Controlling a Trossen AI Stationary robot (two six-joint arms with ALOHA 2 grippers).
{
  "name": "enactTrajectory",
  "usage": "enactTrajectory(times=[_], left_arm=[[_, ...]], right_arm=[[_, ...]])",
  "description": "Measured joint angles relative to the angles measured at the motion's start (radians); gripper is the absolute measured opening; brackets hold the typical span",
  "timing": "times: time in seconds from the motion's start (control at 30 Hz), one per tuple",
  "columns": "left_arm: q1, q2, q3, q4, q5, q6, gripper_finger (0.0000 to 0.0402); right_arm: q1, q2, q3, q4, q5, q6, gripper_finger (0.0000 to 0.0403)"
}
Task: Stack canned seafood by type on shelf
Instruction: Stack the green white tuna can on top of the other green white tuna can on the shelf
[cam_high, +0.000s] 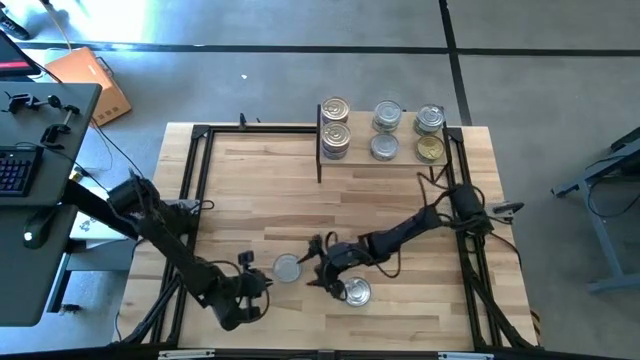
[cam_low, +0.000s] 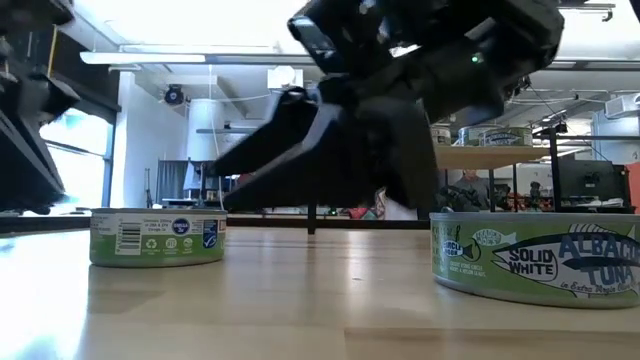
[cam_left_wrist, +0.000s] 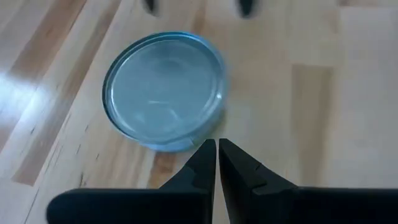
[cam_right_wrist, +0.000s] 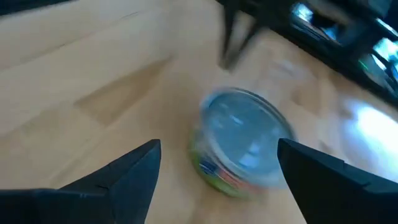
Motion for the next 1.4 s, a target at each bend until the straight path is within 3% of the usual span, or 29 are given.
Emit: enactTrajectory(times=[0.2,0.37,0.53,0.83,1.1,1.4], left_arm=[[0.082,0.122,0.0,0.025,-0.078,0.046,0.0001],[0.149,0.169,0.0,0.035,-0.131,0.125,0.0001],[0.173,0.15,0.0,0.036,-0.137,0.185,0.0],[0.118,0.02,0.001,0.018,-0.167,0.202,0.0],[0.066,-0.057,0.001,-0.001,-0.261,0.202,0.0],[0.059,-0.056,0.001,-0.008,-0.285,0.192,0.0]], right_arm=[[-0.003,0.075,0.089,-0.045,-0.023,-0.08,0.0295],[-0.011,0.085,0.089,-0.083,0.064,-0.079,0.0245],[-0.012,0.084,0.09,-0.126,0.194,-0.08,0.017],[-0.012,0.077,0.094,-0.186,0.227,-0.04,0.0012],[0.012,0.042,0.09,-0.244,0.306,0.018,0.0003],[0.081,-0.067,0.084,-0.443,0.353,0.086,0.0]])
